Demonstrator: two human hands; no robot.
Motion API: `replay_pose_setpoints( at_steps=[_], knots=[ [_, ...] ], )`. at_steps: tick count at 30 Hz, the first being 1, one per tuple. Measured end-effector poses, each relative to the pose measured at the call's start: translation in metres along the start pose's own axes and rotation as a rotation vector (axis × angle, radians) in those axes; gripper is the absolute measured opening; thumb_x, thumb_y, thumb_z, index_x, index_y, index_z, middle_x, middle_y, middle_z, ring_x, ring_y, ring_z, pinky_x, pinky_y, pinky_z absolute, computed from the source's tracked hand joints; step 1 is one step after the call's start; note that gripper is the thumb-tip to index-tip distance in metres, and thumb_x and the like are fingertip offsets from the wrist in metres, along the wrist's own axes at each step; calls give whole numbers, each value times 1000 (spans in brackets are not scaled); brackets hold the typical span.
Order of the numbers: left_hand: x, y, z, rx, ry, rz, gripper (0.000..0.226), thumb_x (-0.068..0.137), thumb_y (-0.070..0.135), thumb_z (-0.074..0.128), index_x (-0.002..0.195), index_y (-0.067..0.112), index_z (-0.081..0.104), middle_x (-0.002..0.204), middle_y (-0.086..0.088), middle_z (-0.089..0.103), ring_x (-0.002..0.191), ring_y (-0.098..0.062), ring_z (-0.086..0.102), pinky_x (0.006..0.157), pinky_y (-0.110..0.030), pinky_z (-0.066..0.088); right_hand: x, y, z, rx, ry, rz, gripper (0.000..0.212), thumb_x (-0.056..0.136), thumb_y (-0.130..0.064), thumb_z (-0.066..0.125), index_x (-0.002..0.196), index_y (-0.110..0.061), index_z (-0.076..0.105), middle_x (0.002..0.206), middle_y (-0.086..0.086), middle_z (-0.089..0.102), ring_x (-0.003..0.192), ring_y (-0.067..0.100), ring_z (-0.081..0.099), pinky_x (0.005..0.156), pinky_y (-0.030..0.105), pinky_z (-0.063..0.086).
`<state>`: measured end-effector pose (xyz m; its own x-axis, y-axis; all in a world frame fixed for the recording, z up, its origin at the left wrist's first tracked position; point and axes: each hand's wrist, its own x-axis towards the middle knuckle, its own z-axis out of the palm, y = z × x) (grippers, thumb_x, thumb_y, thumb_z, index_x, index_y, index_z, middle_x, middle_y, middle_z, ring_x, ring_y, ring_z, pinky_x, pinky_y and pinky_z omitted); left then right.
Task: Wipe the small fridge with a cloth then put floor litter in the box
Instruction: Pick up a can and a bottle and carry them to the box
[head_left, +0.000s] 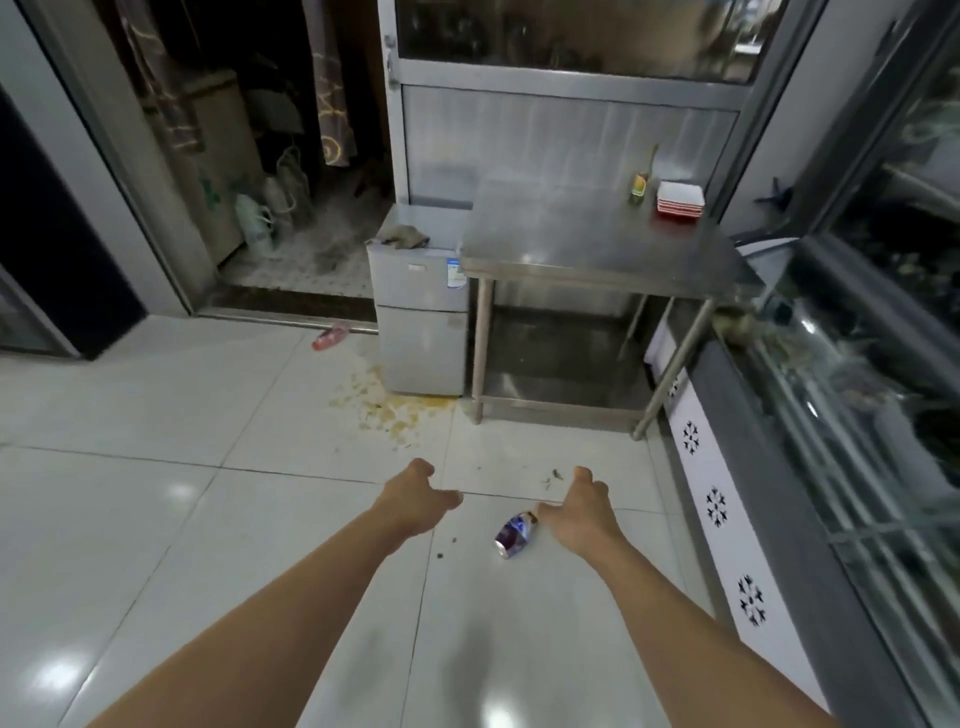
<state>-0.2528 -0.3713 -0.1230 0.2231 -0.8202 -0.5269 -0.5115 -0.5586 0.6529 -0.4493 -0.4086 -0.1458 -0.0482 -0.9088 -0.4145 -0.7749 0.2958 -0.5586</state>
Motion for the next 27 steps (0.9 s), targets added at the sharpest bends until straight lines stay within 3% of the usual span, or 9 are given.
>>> replay_pose_setpoints(
  at_steps=[5,11,15,19,24,27],
  knots=[
    [75,25,2,41,-76,9,61,87,37,60,138,13,36,130,-8,51,99,-18,49,82,-26,37,66,-11,-4,34,9,72,68,85,-28,62,138,-6,25,134,17,33,117,33,49,92,34,45],
    [191,60,21,114,-160,-26,61,86,38,61,137,16,36,128,-6,52,104,-19,50,82,-26,38,180,-10,6,104,-15,162,76,85,-28,62,144,-7,19,138,17,32,120,33,47,95,35,44],
    [266,79,37,148,-166,-70,57,85,36,62,134,16,40,118,-3,59,102,-17,53,82,-24,39,257,-5,20,76,-75,232,69,85,-27,61,139,-5,24,133,18,36,119,33,47,93,37,46],
    [329,88,58,198,-206,-68,51,85,32,60,130,16,42,95,-1,65,86,-16,56,70,-24,42,319,8,37,98,-86,282,66,86,-28,61,137,-5,27,131,17,38,117,32,48,88,36,45],
    [397,72,91,274,-274,-80,52,85,31,62,131,16,43,115,-3,61,103,-23,58,84,-31,49,372,33,77,131,-109,392,72,86,-30,63,141,-5,24,134,18,38,120,33,47,92,37,44],
    [438,49,115,293,-323,-103,52,85,32,63,131,17,43,122,-6,60,103,-24,60,83,-30,49,399,54,111,119,-131,461,69,85,-28,64,138,-3,27,133,20,40,121,34,46,94,37,41]
  ],
)
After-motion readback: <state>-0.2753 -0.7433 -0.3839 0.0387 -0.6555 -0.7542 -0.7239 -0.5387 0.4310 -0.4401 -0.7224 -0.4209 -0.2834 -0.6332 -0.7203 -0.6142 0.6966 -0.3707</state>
